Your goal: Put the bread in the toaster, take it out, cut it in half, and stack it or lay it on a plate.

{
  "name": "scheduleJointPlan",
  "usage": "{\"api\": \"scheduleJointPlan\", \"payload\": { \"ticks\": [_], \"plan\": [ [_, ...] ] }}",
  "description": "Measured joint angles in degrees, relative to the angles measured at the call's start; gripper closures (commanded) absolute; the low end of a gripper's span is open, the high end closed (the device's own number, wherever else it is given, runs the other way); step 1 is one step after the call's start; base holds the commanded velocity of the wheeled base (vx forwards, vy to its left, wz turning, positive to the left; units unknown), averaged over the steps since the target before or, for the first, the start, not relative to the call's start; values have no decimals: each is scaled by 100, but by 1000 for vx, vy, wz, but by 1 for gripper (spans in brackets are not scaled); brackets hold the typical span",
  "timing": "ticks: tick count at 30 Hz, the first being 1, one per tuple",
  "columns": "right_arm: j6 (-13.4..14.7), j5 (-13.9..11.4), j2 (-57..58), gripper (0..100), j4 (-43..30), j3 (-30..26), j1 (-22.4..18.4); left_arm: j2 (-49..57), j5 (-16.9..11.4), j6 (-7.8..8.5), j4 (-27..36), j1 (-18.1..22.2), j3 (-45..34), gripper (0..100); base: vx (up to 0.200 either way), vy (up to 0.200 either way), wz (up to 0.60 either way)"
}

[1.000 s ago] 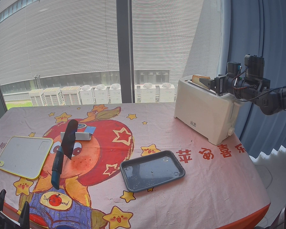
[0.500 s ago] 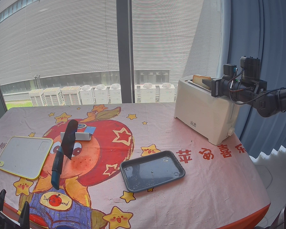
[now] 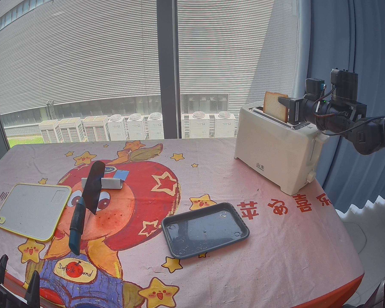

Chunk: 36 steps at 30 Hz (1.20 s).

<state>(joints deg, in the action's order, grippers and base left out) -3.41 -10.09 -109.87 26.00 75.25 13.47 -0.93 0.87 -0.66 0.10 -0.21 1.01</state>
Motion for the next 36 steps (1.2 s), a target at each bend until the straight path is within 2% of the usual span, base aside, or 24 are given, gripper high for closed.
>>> {"api": "scheduleJointPlan", "payload": {
  "ticks": [28,36],
  "plan": [
    [82,-11,987,100,112,-262,-57,0,0,0,0,-1,0,0,0,0,0],
    [90,-22,1374,100,119,-742,-35,0,0,0,0,-1,0,0,0,0,0]
  ]
}}
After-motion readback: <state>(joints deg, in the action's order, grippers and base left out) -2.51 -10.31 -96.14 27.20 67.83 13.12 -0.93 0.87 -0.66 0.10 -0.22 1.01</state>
